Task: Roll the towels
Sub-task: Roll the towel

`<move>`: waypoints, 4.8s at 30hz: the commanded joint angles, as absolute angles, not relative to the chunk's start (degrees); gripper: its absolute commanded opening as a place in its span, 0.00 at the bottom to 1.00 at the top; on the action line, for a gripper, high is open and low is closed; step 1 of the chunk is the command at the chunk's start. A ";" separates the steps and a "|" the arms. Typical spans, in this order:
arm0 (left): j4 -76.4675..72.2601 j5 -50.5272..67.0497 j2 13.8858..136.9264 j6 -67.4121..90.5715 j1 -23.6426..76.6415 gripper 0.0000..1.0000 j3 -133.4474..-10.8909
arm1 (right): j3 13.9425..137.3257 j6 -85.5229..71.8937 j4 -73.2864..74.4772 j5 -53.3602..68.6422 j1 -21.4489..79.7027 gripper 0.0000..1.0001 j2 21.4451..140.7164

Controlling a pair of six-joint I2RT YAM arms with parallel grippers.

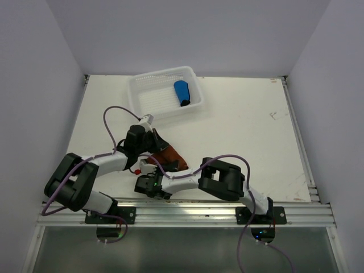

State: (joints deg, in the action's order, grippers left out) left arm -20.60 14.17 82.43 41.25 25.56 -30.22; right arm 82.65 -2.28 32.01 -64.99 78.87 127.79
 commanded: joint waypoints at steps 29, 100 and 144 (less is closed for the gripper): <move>-33.83 13.01 98.26 37.62 25.49 0.00 -25.40 | 72.54 -10.37 25.32 -53.97 79.36 0.44 109.71; -28.05 8.62 90.98 37.44 25.58 0.00 -27.86 | 37.18 -30.76 -9.76 18.02 45.61 0.03 89.56; -13.18 14.24 78.66 42.45 26.54 0.00 -42.10 | 58.88 -11.25 15.29 -65.48 82.00 0.00 105.02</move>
